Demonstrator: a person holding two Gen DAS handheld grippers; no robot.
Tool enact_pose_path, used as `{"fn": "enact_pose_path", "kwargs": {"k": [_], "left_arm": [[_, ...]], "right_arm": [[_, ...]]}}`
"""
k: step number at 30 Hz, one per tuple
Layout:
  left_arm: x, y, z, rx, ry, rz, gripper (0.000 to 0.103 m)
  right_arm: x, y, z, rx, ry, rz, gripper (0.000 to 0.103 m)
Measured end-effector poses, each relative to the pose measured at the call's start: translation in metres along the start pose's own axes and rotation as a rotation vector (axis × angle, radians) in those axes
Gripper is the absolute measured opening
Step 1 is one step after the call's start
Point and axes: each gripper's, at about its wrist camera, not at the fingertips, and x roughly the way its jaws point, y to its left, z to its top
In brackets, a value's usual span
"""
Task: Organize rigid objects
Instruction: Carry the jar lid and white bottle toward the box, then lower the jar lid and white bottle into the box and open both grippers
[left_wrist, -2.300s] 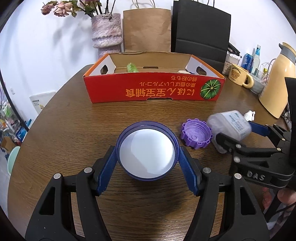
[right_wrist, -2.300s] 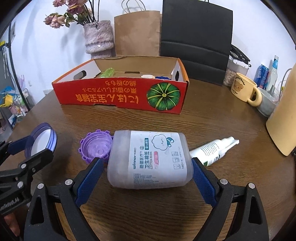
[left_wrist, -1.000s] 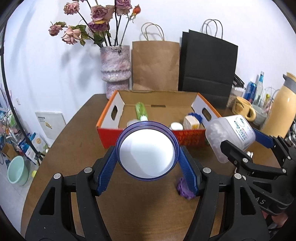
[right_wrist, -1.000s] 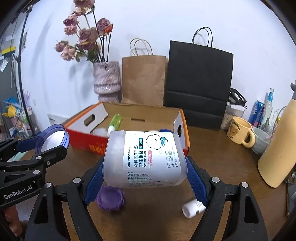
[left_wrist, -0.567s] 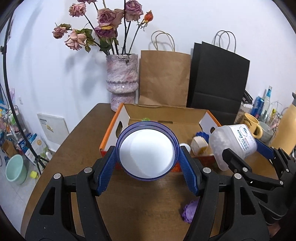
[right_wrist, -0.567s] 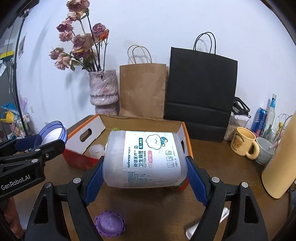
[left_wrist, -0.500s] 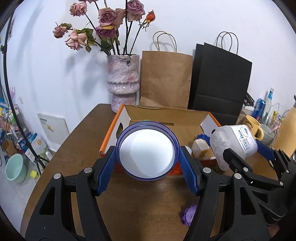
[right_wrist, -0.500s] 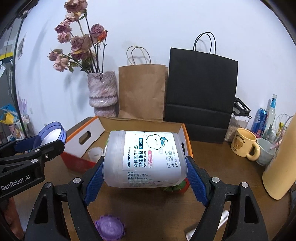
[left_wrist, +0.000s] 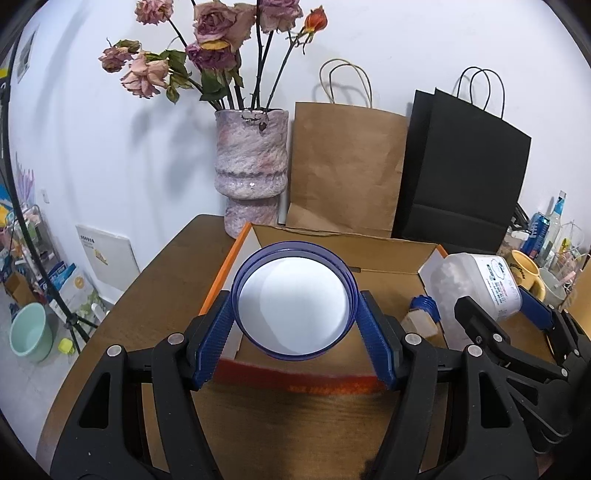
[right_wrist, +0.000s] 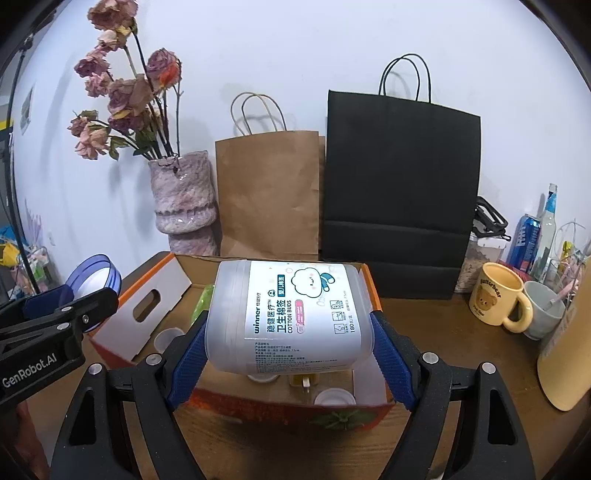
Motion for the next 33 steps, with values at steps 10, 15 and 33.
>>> {"fn": "enact_pose_path", "kwargs": {"k": [10, 15, 33], "left_arm": [[0.038, -0.002, 0.009, 0.013, 0.016, 0.036, 0.063], [0.055, -0.003, 0.011, 0.03, 0.018, 0.055, 0.063], [0.078, 0.008, 0.008, 0.04, 0.013, 0.073, 0.103]], "right_arm": [[0.035, 0.002, 0.006, -0.039, 0.029, 0.0, 0.086], [0.051, 0.002, 0.008, -0.06, 0.05, 0.004, 0.086], [0.079, -0.004, -0.003, -0.09, 0.112, 0.012, 0.094]]}}
